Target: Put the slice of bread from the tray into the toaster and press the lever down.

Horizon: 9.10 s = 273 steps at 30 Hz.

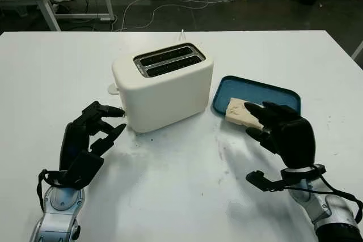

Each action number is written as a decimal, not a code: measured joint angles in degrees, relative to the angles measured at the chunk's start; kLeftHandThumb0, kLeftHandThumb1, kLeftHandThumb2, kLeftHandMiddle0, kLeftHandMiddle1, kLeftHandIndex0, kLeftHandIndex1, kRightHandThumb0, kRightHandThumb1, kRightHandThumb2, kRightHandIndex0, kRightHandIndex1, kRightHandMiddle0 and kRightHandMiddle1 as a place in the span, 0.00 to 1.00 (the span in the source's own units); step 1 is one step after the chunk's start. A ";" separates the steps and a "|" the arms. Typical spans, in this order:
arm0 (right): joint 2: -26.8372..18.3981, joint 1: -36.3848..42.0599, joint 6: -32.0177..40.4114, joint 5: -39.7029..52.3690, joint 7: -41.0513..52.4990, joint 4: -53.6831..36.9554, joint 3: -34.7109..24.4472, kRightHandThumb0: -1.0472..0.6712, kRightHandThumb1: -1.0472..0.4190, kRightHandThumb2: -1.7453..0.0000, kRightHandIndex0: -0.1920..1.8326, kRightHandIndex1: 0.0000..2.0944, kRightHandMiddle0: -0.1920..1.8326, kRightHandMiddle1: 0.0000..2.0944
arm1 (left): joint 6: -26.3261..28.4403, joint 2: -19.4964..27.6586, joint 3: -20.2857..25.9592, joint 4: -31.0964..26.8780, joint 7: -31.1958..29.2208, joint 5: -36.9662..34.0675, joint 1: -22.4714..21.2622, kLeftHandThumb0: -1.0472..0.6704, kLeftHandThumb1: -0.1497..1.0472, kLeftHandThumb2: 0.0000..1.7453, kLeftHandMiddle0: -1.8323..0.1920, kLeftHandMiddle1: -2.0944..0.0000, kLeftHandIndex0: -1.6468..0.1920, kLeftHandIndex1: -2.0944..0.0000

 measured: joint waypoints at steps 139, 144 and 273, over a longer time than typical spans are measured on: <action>10.56 -70.36 -2.39 32.16 63.44 39.44 8.64 0.25 0.09 0.86 0.62 0.83 0.52 0.83 | -4.15 -0.86 0.12 1.75 0.83 -1.24 0.25 0.48 0.89 0.13 0.61 0.26 0.62 0.45; 11.82 -70.37 -2.38 31.01 63.29 39.60 9.26 0.24 0.09 0.87 0.65 0.83 0.54 0.83 | -4.15 -0.85 0.14 1.80 0.83 -1.34 0.25 0.48 0.89 0.13 0.61 0.25 0.62 0.45; 13.56 -71.16 6.19 33.07 85.93 39.73 11.70 0.26 0.09 0.91 0.65 0.83 0.56 0.83 | -4.00 -2.49 -1.76 3.66 2.56 -1.09 0.61 0.49 0.89 0.13 0.62 0.26 0.62 0.47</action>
